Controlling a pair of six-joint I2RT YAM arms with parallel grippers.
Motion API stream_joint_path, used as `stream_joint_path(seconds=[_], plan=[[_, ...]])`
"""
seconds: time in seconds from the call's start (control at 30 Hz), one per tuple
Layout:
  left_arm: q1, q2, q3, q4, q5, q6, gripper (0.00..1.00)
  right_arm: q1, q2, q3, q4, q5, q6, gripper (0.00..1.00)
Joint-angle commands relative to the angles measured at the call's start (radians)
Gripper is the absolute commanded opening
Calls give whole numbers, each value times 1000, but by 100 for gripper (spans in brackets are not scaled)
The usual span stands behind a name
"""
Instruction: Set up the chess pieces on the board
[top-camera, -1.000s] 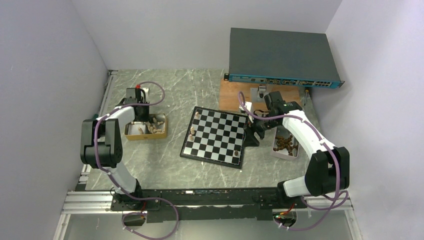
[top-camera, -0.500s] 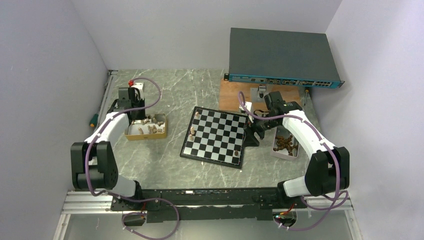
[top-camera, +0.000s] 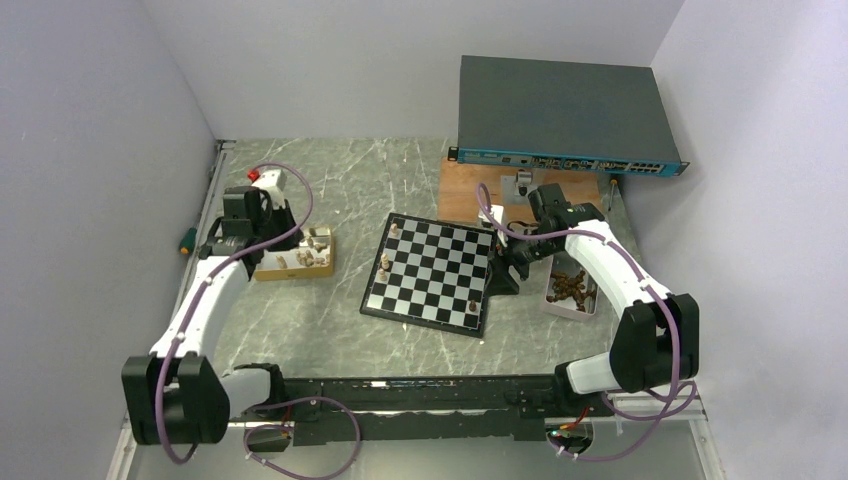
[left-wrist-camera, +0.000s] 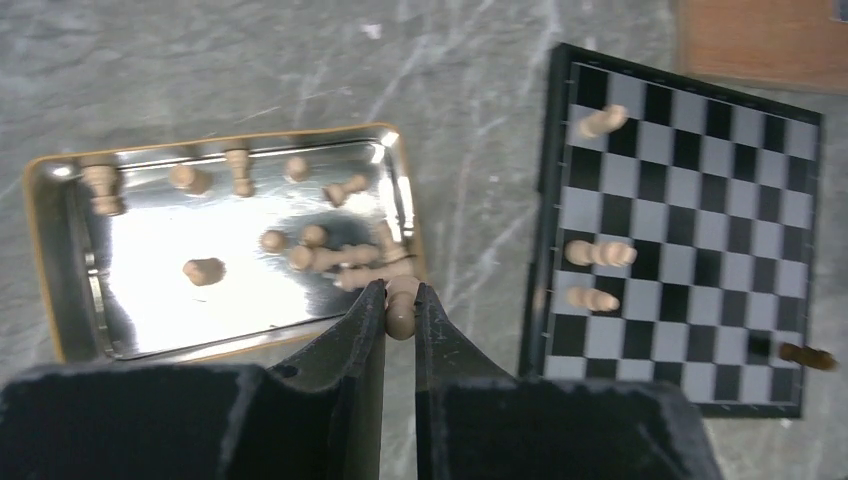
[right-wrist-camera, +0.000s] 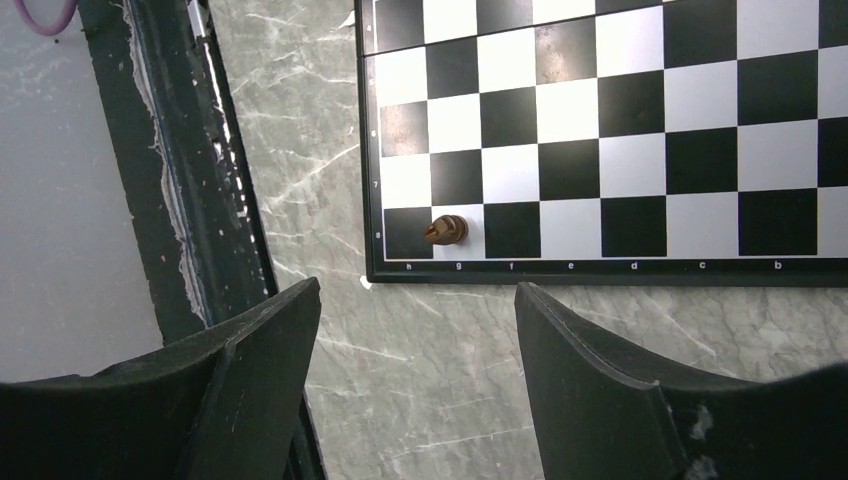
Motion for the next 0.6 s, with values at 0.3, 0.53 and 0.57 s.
stream_joint_path(seconds=[0.3,0.53,0.57], plan=[[-356,-138,-51,-39,9,-232,0,-11,-58,17,9,-30,-14,74],[-524,-130,-87,-35,-117,-313,0,-29,-94,-10,40,-23,13,74],[-536,-124,-89,-33,-133,-324,0,-33,-104,-18,45,-22,17,74]])
